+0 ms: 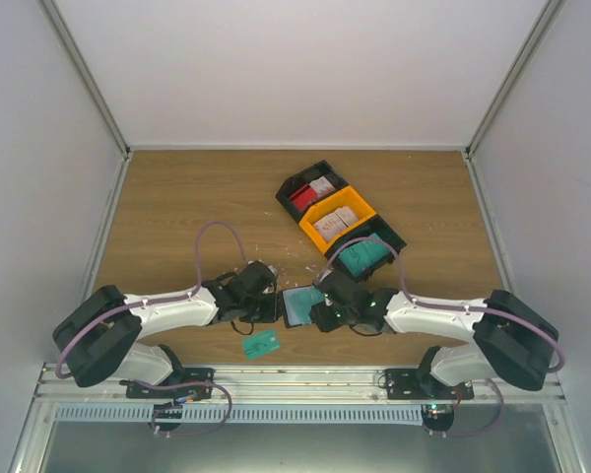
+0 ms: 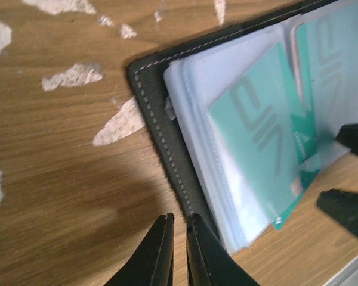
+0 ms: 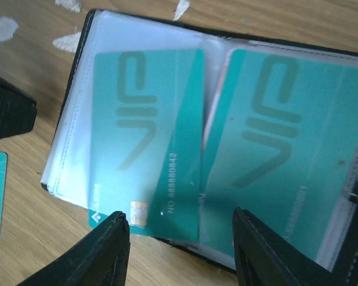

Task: Put the credit cards into the card holder
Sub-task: Insert the credit card into the card holder.

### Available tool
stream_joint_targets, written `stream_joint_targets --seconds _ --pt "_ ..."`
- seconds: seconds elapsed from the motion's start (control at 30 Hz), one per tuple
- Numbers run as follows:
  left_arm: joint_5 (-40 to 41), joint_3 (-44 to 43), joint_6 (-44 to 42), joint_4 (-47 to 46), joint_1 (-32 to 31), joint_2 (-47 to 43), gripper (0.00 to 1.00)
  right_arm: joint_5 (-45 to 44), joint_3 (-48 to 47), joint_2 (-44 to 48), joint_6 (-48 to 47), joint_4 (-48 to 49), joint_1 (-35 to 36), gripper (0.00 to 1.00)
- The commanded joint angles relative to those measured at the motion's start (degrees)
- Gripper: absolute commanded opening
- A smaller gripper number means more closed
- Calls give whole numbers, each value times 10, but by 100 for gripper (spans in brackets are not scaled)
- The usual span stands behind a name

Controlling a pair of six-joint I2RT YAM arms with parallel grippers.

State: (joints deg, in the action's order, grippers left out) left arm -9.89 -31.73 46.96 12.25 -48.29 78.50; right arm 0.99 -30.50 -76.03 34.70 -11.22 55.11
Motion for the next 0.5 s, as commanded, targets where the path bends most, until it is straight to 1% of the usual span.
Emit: stream_joint_targets --seconds 0.0,0.17,0.3,0.47 --pt "9 -24 -9 -13 -4 -12 10 -80 -39 -40 -8 -97 54 48" --pt "15 -36 -11 -18 -4 14 10 -151 -86 -98 17 -153 107 47" --pt "21 -31 -6 -24 -4 30 10 -199 -106 -133 26 -178 127 48" --pt "26 -25 -2 -28 -3 33 10 -212 -107 -135 23 -176 138 50"
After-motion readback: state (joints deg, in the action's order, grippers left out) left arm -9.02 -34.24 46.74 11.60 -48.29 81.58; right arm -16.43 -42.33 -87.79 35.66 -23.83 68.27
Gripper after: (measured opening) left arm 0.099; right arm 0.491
